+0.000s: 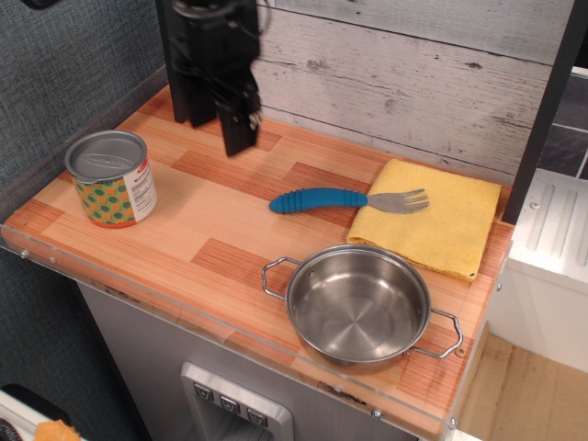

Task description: Pick up the fork and place the silver half onto the yellow towel.

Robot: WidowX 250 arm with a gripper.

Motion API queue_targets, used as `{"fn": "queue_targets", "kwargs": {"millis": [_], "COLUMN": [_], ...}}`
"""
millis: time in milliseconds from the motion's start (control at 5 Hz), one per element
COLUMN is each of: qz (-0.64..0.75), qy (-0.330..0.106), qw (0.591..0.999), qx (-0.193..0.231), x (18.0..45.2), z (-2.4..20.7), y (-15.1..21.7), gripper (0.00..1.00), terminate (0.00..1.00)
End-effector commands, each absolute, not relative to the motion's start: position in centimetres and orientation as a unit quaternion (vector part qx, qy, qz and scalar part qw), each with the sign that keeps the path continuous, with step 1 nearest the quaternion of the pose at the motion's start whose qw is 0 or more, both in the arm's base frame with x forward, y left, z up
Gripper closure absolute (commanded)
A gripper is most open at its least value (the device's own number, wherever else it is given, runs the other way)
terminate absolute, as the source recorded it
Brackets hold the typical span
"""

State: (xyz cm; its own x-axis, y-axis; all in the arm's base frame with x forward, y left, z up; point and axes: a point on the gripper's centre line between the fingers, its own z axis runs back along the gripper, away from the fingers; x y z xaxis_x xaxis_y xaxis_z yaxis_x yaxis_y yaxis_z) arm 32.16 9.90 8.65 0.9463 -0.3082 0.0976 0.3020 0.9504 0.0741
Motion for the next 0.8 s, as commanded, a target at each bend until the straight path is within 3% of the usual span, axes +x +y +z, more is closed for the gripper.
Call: {"fn": "queue_targets", "kwargs": {"millis": [0, 400, 600], "qz": [-0.001, 0.017, 0.017], "qy": [-0.111, -0.109, -0.109], "qw": [0.993, 0.994, 0.994], "qx": [0.026, 0.004, 0.004], "x": [34.3, 34.7, 34.7], "z": [10.2, 10.5, 10.5], "y": [12.8, 14.0, 14.0], "gripper": [0.0, 0.0, 0.0], "terminate": [0.0, 0.0, 1.0]}}
